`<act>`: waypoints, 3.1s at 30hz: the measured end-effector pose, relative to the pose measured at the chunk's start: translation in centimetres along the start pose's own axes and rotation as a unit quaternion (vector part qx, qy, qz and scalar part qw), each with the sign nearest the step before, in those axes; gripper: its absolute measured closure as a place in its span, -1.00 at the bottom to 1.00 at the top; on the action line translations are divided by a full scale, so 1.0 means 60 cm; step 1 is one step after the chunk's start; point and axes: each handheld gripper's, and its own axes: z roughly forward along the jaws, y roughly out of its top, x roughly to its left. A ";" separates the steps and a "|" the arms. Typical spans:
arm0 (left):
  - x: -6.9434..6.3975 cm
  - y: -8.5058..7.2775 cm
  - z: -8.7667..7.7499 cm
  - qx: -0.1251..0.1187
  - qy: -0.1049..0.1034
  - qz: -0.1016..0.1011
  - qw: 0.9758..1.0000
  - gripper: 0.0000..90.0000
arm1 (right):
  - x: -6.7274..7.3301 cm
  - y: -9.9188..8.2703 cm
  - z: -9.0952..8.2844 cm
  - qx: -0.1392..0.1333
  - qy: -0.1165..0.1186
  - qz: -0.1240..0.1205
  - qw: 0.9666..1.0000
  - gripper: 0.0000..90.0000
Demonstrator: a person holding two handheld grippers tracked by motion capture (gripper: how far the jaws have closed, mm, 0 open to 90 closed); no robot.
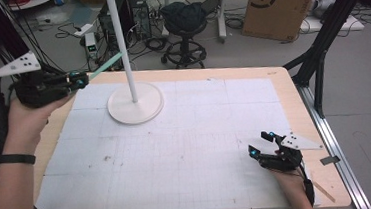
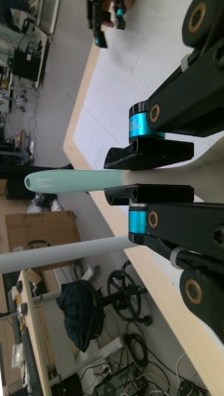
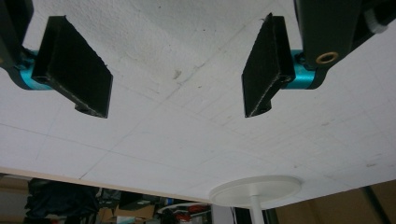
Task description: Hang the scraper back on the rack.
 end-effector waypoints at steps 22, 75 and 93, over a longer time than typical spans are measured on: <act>0.014 0.139 -0.055 -0.043 0.047 0.010 0.998 0.80 | 0.000 0.000 0.000 0.000 0.001 -0.001 1.000 -0.47; 0.019 0.161 -0.024 -0.019 0.085 0.035 0.996 0.80 | 0.000 0.000 0.000 0.000 0.002 -0.001 1.000 -0.47; 0.038 0.137 -0.022 -0.014 0.098 0.011 0.995 0.80 | 0.000 0.000 0.000 0.001 0.001 0.000 1.000 -0.47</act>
